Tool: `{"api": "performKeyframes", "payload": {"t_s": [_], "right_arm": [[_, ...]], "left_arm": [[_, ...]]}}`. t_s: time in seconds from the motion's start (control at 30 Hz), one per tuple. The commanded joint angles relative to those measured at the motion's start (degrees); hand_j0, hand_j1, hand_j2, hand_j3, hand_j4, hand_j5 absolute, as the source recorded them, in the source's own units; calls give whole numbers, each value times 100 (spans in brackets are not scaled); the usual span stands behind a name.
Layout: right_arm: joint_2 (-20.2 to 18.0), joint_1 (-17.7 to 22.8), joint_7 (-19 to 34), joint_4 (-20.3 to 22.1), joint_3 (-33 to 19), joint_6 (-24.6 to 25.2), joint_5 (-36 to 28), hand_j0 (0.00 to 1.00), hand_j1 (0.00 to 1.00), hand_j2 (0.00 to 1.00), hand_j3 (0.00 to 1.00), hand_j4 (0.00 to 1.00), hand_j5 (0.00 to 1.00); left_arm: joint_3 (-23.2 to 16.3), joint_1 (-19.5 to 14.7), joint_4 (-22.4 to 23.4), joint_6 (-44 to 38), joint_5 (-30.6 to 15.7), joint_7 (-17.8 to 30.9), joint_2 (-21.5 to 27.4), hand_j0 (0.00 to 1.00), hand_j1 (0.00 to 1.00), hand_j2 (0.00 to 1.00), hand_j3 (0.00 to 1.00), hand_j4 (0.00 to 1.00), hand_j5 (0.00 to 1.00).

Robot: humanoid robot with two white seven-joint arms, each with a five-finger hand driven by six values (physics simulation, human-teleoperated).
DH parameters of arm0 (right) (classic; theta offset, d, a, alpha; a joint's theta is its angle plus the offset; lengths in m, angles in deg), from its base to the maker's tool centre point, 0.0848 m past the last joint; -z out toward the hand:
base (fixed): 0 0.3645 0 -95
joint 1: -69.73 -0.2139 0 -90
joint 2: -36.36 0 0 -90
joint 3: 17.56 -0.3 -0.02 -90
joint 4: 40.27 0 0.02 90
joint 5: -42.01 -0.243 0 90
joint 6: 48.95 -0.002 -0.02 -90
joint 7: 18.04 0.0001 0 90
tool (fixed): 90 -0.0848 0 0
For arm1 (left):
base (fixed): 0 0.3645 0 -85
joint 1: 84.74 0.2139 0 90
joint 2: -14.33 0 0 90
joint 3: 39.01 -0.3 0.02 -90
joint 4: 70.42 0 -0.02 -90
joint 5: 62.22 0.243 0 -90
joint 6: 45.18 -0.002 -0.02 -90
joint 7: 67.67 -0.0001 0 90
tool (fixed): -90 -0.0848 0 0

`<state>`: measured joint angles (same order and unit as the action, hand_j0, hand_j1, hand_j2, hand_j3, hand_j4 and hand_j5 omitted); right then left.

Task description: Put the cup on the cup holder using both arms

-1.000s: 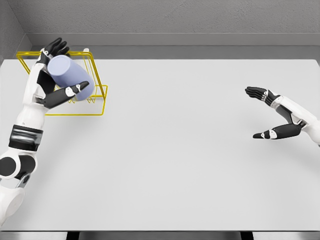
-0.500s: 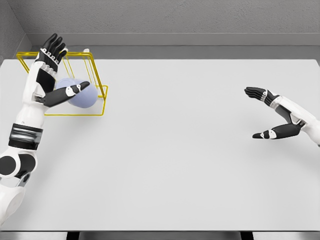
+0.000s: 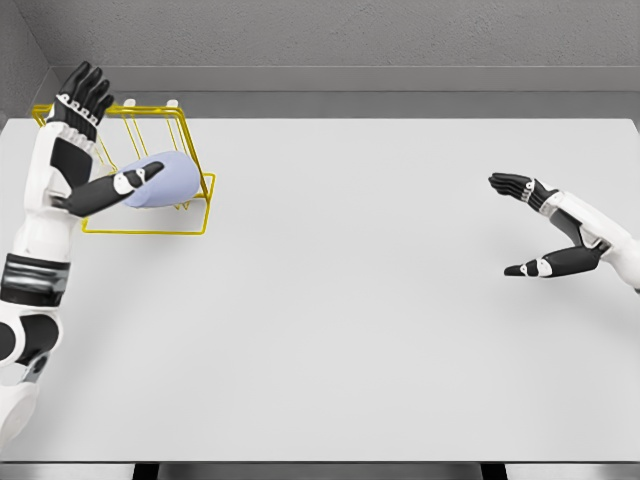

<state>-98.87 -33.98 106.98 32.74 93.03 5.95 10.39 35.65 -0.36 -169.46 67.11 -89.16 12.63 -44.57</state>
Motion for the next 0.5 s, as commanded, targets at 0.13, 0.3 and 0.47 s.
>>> {"api": "performKeyframes", "payload": {"t_s": [0.13,0.3,0.47], "right_arm": [[242,-255,-1,-183,-126,10,-46,100,100,100,100,100,100],[550,-351,-1,-596,-680,10,-46,100,100,100,100,100,100],[691,-474,-1,-763,-706,10,-37,100,100,100,100,100,100]], "left_arm": [[313,229,-159,-14,-22,-14,36,100,100,100,100,100,100],[313,413,-186,-6,-22,-49,80,100,100,100,100,100,100],[330,651,-194,91,-22,-49,98,100,100,100,100,100,100]]}}
